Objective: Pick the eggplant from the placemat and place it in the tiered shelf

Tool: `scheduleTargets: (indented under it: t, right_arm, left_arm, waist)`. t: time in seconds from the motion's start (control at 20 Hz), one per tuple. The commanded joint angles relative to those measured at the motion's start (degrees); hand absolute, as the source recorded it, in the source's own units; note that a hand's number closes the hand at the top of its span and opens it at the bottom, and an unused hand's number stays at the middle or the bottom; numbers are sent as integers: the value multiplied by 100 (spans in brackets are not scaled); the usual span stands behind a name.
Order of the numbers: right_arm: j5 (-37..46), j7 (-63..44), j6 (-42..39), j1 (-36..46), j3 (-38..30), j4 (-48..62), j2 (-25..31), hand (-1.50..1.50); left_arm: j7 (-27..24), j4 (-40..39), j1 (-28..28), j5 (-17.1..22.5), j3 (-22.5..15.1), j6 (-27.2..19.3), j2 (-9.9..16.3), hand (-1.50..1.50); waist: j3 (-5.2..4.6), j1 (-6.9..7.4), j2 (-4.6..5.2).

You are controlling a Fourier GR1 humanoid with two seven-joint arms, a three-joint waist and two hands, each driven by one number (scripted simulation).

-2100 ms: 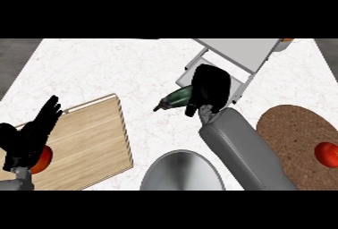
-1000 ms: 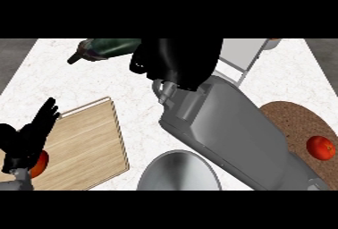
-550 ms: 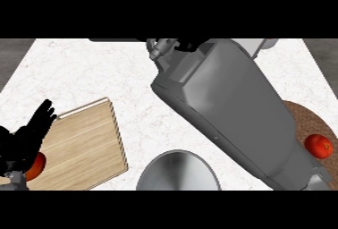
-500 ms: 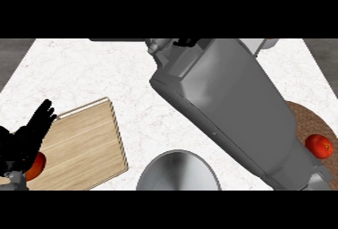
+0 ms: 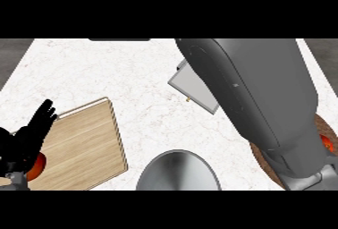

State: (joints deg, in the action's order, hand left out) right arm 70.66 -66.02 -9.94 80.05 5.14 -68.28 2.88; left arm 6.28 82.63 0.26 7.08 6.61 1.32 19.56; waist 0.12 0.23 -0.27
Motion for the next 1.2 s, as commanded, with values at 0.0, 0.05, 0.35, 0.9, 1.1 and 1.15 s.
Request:
scheduleTargets:
  t: [0.0,0.05,0.35,0.9,1.1,1.15]
  right_arm:
    - [157,-774,-542,29,-263,230,67,150]
    - [195,-519,-418,73,-378,392,246,150]
    - [368,-109,145,118,-858,990,349,150]
    - [668,104,1432,-1149,-1461,873,507,-150]
    - [622,506,789,-1044,-1440,1269,645,-150]
    - [638,491,692,-688,-1480,1500,710,-150]
  left_arm:
    - [-51,-68,98,154,165,221,140,0]
    - [7,-247,-118,-78,32,-73,-53,0]
    - [-401,-495,-90,-115,51,97,-106,0]
    - [-221,-170,65,-60,226,127,-34,0]
    - [23,90,24,-56,159,136,-104,0]
    - [-183,-391,-83,-111,238,200,-38,0]
  waist:
    - [-17,-4,5]
    - [-18,-30,28]
    - [-20,33,50]
    - [-11,7,37]
    - [-12,31,29]
    - [-17,38,46]
